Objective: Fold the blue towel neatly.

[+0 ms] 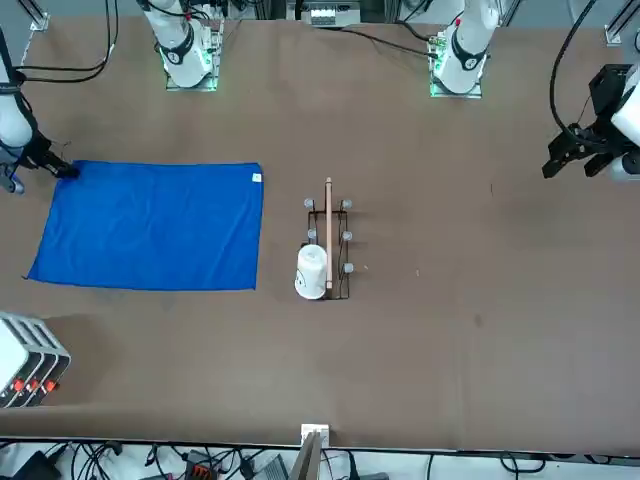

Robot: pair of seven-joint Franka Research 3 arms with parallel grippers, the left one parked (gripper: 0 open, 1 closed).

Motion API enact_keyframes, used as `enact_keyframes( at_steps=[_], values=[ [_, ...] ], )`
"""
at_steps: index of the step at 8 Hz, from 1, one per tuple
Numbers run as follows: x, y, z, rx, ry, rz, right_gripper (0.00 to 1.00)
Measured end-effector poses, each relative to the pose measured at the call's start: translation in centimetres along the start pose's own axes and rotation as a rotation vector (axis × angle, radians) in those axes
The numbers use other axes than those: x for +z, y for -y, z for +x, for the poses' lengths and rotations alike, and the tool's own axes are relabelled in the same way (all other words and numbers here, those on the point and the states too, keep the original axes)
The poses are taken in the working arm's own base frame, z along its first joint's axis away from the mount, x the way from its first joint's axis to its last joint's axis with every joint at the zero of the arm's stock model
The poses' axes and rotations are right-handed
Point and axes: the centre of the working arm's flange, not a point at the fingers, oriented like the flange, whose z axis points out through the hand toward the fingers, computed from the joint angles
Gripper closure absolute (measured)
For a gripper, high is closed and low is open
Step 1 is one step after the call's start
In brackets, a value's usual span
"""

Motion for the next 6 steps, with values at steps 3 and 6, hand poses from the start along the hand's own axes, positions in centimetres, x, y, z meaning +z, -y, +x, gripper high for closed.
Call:
enact_keyframes(
  at_steps=[3, 6],
  values=[
    [-3.8, 6.7, 0.0, -0.119, 0.004, -0.023, 0.97],
    [-5.9, 14.6, -0.3, -0.280, 0.003, -0.084, 0.97]
  ],
)
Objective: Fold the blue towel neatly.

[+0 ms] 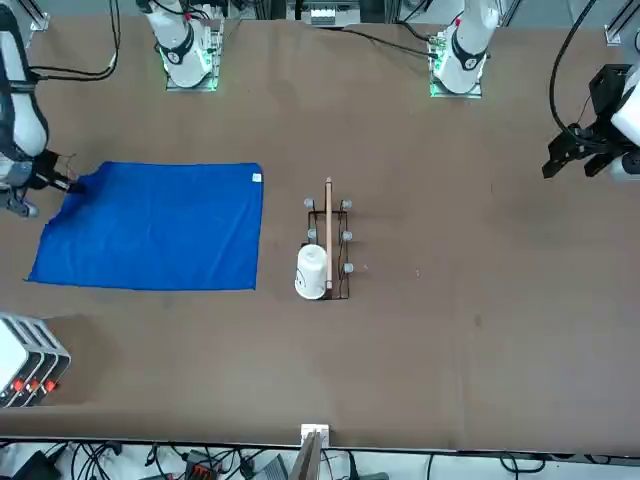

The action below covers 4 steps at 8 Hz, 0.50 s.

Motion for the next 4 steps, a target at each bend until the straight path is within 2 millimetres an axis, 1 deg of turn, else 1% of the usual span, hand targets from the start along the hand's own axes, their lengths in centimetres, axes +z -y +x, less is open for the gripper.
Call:
enact_keyframes(
  at_steps=[1, 3, 4],
  values=[
    [-1.1, 3.0, 0.2, -0.054, 0.028, -0.011, 0.97],
    [-3.8, 10.4, -0.2, -0.174, 0.061, -0.042, 0.97],
    [-4.4, 13.2, -0.7, -0.217, 0.068, -0.055, 0.97]
  ],
)
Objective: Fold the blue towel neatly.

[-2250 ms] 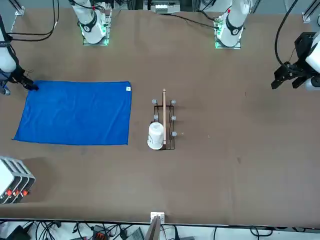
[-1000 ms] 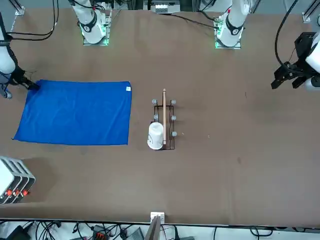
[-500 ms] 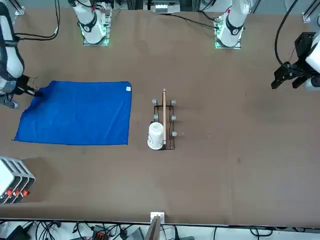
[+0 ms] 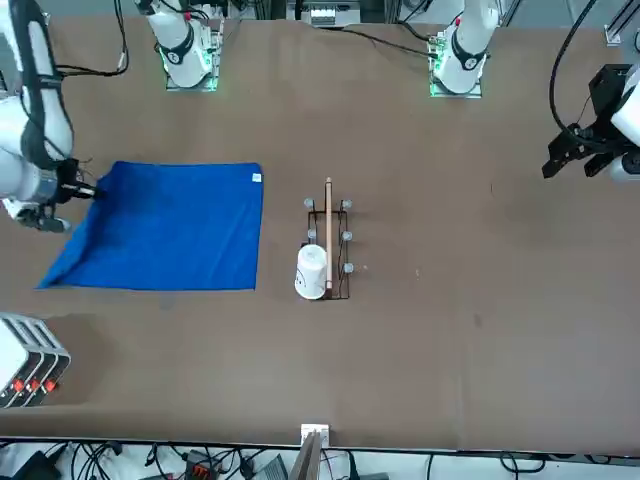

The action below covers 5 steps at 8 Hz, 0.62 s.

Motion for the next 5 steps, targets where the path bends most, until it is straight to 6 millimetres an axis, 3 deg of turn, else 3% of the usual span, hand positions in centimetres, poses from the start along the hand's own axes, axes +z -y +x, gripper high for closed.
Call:
enact_keyframes(
  at_steps=[3, 5],
  values=[
    [-0.5, 6.5, 0.3, -0.076, 0.031, 0.016, 0.97],
    [-0.9, 13.1, 0.3, -0.159, 0.038, 0.020, 0.97]
  ],
)
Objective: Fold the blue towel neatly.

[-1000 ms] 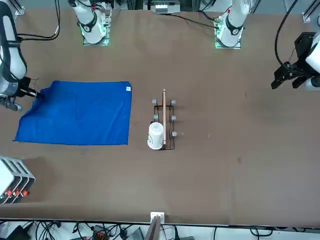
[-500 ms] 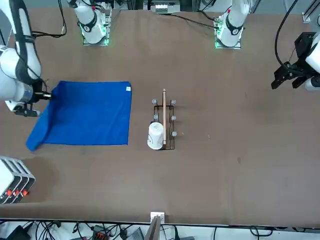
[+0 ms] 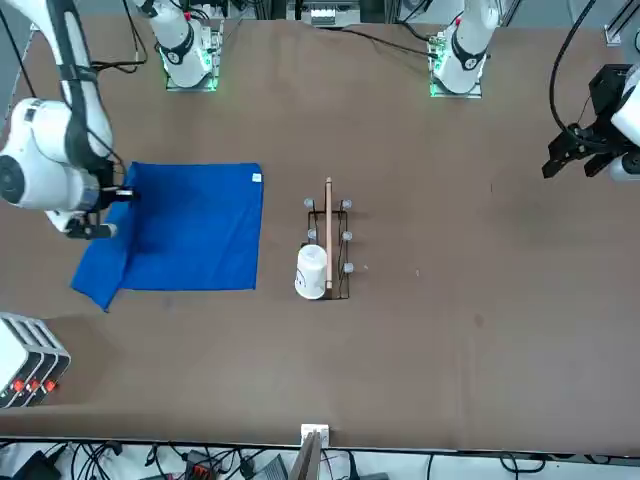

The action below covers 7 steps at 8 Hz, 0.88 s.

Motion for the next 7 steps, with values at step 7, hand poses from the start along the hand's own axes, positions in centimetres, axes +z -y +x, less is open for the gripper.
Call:
enact_keyframes(
  at_steps=[7],
  values=[
    [1.5, 18.9, -1.2, -0.274, 0.018, -0.107, 0.97]
  ],
)
